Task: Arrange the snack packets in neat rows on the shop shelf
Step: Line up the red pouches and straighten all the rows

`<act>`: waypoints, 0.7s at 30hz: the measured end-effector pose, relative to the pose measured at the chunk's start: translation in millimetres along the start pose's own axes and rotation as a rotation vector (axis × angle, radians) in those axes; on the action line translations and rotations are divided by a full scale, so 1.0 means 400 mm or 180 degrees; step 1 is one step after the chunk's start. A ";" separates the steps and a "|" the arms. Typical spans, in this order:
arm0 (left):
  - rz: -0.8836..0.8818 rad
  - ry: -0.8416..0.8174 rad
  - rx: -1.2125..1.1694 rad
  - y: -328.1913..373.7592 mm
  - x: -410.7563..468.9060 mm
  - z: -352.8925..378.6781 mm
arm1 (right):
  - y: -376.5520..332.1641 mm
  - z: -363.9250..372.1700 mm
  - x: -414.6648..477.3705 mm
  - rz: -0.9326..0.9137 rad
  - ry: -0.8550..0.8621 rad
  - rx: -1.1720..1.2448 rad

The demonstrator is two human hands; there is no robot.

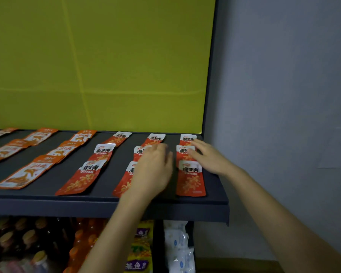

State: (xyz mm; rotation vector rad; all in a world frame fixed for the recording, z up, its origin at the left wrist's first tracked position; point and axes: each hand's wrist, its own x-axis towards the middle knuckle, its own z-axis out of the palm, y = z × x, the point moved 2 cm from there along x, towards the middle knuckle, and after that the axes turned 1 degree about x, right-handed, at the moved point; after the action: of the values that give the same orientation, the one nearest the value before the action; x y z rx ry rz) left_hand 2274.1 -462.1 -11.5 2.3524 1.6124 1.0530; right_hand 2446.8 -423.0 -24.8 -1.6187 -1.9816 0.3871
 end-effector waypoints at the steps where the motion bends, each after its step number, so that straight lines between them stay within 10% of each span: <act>1: -0.0076 0.0009 0.0006 -0.026 0.003 -0.028 | -0.021 -0.007 -0.001 -0.0020 0.0072 0.0011; 14: -0.0438 -0.1292 0.0158 -0.242 0.052 -0.061 | -0.298 0.139 0.000 0.0625 -0.0559 -0.0429; 21: -0.0061 -0.1345 -0.0046 -0.260 0.050 -0.032 | -0.314 0.215 -0.023 0.0808 0.0020 -0.0200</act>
State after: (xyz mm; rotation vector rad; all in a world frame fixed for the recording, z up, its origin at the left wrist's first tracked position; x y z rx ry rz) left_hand 2189.1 -403.5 -38.5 2.3383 1.4555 0.5101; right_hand 2297.0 -451.1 -28.7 -1.9161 -1.8037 0.4178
